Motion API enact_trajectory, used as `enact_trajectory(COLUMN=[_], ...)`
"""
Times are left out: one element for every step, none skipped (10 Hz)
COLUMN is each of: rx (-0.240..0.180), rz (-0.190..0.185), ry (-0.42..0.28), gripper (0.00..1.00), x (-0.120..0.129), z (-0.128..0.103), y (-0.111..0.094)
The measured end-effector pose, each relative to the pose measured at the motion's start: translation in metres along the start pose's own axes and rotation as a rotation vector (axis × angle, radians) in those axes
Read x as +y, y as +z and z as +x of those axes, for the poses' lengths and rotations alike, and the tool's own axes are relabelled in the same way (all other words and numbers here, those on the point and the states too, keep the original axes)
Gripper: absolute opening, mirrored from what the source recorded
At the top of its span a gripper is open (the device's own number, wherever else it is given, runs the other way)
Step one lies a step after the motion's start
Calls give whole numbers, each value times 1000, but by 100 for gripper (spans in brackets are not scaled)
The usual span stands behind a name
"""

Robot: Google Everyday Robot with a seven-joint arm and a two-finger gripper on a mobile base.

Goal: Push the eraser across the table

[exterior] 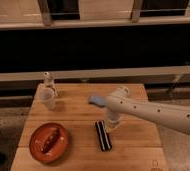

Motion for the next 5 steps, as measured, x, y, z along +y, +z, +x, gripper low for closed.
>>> enact_trajectory(rx=[-9,-14,-18,-21,-23], rz=[-1,-2,-2,-2,-4], ry=[-20,-35,-50,-66,-78], gripper=[0,0,0,0,0], x=[1,2,3,4,5], z=[-6,-10,-14,-19,-22], y=[0,0,0,-1,0])
